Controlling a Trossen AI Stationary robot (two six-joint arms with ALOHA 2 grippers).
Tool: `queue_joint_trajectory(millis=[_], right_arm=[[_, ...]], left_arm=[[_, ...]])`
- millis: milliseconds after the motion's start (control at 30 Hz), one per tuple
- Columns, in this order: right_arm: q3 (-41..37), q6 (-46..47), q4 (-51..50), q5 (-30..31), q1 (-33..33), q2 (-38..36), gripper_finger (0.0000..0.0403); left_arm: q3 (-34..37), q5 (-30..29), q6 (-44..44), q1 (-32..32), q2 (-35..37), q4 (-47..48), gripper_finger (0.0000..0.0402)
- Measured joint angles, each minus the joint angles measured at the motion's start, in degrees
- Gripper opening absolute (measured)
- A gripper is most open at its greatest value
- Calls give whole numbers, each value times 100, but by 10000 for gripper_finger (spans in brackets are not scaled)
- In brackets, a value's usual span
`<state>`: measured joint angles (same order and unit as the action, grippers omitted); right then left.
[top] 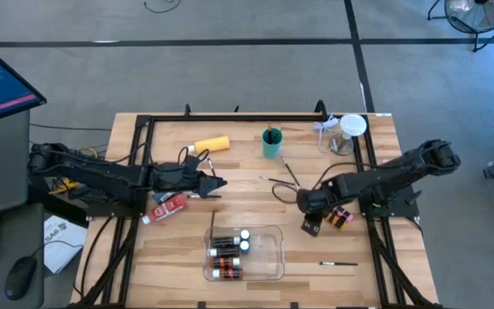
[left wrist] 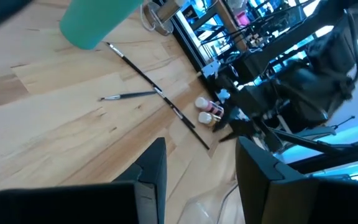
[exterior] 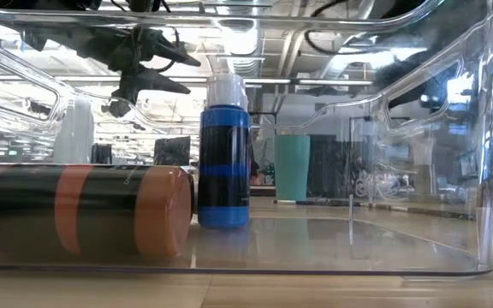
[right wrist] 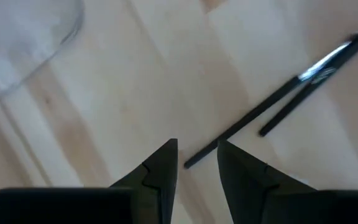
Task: Pick & Place Paint Supplies
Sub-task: Put the silver paint brush into the green cup
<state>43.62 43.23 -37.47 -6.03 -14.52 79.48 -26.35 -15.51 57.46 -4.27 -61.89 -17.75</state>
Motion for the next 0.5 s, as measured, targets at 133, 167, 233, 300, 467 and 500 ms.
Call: queue_joint_trajectory(millis=[133, 167, 233, 300, 467, 500], right_arm=[[0, 307, 114, -2, -387, 0, 108], [0, 387, 149, 0, -471, 0, 108], [0, 540, 233, 9, -640, 0, 108], [0, 680, 298, 9, -805, 0, 108], [0, 1182, 380, 187, -1212, 0, 108], [0, 1280, 382, 276, -1287, 0, 108]], left_arm=[[0, -3, 49, -54, 1, -56, 99], [0, -2, 49, -76, 0, -69, 99], [0, -2, 49, -127, 0, -74, 99], [0, -2, 47, -189, 0, -84, 99], [0, 0, 39, -340, 0, -84, 99], [0, 1, 35, -376, 0, -87, 99]])
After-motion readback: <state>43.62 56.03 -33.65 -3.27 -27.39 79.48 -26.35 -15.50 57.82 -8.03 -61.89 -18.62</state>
